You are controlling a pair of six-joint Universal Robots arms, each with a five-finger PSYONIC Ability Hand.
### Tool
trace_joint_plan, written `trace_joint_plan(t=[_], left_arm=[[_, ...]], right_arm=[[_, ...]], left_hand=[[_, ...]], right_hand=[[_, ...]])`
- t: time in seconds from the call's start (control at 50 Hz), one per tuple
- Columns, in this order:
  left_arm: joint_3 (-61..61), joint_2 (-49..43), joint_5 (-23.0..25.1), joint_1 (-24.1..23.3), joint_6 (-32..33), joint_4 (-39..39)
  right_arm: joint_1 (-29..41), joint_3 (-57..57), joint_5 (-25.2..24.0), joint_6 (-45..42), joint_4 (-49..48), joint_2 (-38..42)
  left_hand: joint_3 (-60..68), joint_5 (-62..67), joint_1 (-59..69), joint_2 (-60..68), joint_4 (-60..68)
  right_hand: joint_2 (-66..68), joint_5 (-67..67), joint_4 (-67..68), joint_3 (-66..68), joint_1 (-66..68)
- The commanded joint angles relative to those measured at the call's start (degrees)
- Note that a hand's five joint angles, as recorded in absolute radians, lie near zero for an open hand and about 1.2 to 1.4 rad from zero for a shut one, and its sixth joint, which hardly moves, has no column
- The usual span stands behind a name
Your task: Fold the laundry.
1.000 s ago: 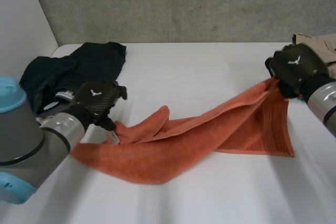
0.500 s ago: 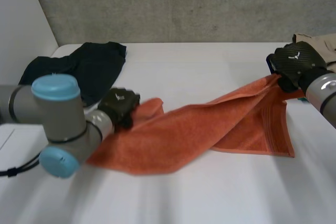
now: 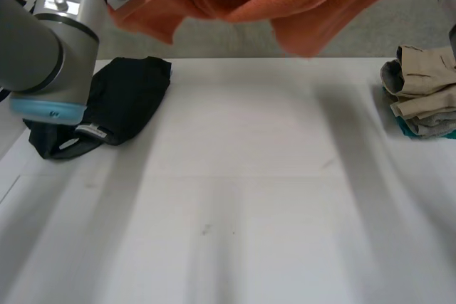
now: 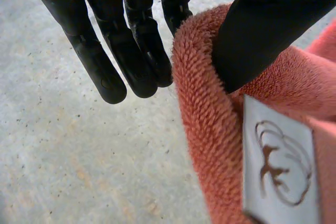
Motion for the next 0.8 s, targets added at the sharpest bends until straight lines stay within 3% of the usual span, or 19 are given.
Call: trace_joint_plan(t=[0.02,0.24,0.34,0.56,0.64,0.66,0.8], left_arm=[[-10.2,8.4,-0.3,-0.1,-0.2,-2.2],[-12.9,10.9,-0.1,0.5,-0.2,-2.3],[-11.4,1.4,0.7,0.8,0.1,-2.2],[-7.1,-20.9,1.5,1.4,0.6,-2.7],[-3.0,-28.1,1.9,1.4,0.7,-2.9],[-1.3,-29.5,1.9,1.3,0.9,-3.5],[-0.2,-25.3,1.4,1.5,2.1,-5.4]], right_arm=[[0.1,5.4,-4.3,-0.7,8.4,-5.9],[0.1,8.9,-5.1,-0.4,11.7,-11.6],[0.3,10.8,-5.4,-0.9,11.5,-8.4],[0.6,14.7,-4.3,-6.0,11.2,9.2],[1.1,14.1,-3.6,-8.3,11.2,13.8],[1.2,13.9,-3.1,-8.5,11.2,14.6],[1.2,13.7,1.2,-9.0,9.5,16.8]], left_hand=[[11.9,14.4,14.1,11.6,11.3],[11.9,14.4,14.1,11.6,11.3],[11.9,14.4,14.1,11.6,11.3],[11.9,14.4,14.1,11.6,11.3],[-19.6,-17.1,-17.5,-19.9,-20.2],[-32.8,-30.3,-30.7,-33.2,-33.4],[-37.2,-34.6,-35.0,-37.5,-37.8]], right_hand=[[12.2,12.3,11.4,11.8,17.4],[12.2,12.3,11.4,11.8,17.4],[12.2,12.3,11.4,11.8,17.4],[12.2,12.3,11.4,11.8,17.4],[12.2,12.3,11.4,11.8,17.4],[12.2,12.3,11.4,11.8,17.4],[12.2,12.3,11.4,11.8,17.4]])
